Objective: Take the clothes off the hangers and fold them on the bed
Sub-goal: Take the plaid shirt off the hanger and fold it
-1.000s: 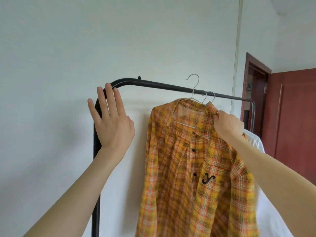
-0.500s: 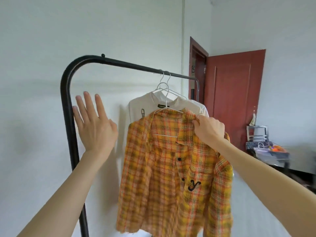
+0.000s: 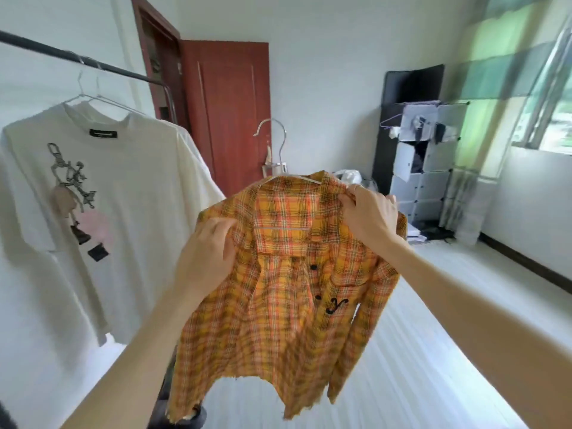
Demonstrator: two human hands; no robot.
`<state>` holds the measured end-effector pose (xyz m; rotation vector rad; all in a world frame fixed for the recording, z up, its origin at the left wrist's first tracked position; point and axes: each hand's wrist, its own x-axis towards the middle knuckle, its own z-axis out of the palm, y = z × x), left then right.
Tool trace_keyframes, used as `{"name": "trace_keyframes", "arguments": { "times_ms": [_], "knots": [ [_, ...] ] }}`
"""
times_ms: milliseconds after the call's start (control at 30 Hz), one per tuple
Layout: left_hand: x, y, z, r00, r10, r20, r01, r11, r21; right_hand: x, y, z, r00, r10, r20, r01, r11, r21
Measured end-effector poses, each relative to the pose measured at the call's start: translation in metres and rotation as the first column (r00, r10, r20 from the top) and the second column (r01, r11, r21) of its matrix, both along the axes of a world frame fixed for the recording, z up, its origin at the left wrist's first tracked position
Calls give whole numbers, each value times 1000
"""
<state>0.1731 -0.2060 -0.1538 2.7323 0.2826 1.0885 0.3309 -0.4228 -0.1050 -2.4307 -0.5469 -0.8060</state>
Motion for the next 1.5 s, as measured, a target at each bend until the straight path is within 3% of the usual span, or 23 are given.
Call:
{"name": "trace_keyframes", "arguments": {
  "times_ms": [200, 433, 733, 833, 900, 1133, 1300, 1500],
  "knots": [
    [57, -155, -22, 943, -332, -24, 331, 943, -46, -28, -196, -12, 962, -273, 9, 271, 960, 64],
    [83, -371, -23, 791, -612, -33, 610, 791, -38, -101, -424, -5, 831, -556, 13, 555, 831, 31],
    [96, -598, -37, 538, -842, -35, 841, 539, -44, -187, -635, -13, 551, -831, -76, 834, 549, 54],
    [100, -671, -54, 420, -906, -51, 903, 423, -78, -214, -695, -29, 406, -904, -133, 913, 406, 33],
    [99, -691, -63, 373, -925, -75, 918, 379, -116, -224, -708, -40, 393, -904, -165, 919, 389, 58],
    [132, -787, -105, 177, -979, -101, 948, 198, -250, -234, -765, -95, 158, -950, -269, 987, 150, 51],
    [142, -833, -134, 167, -978, -127, 922, 200, -331, -231, -770, -144, 77, -912, -402, 997, 70, 34],
    [140, -863, -190, 186, -951, -245, 905, 263, -334, -229, -771, -204, 35, -822, -568, 998, 57, -21]
  ]
}}
